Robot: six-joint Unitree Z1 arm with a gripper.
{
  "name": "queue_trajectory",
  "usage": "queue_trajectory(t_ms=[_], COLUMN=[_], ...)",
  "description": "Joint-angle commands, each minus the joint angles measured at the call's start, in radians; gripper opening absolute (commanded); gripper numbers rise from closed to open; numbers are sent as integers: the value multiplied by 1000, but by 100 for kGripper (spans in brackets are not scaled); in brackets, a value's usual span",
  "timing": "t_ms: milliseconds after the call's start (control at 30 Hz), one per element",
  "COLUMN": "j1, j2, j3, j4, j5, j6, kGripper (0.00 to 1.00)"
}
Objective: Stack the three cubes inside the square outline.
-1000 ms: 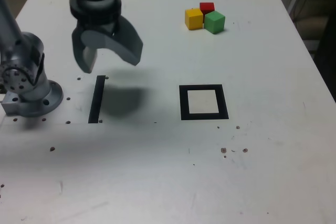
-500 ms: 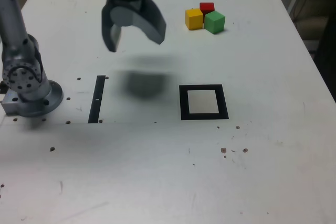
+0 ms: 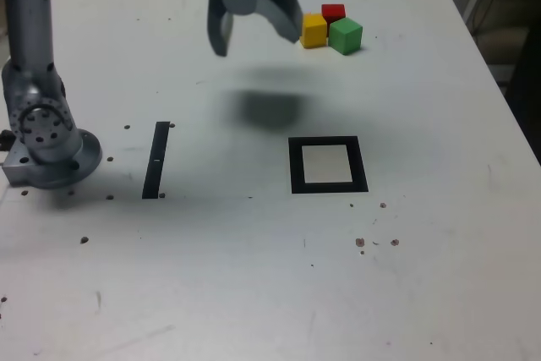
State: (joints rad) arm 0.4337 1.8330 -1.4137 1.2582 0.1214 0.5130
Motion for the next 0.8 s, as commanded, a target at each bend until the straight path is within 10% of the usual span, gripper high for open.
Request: queue_trajectory(t_ms=[0, 767], j1=[18, 157], j2=[37, 325], j3=[-52, -475], j4=[15, 70], j5=[12, 66], j6=[8, 111], kGripper=[99, 99])
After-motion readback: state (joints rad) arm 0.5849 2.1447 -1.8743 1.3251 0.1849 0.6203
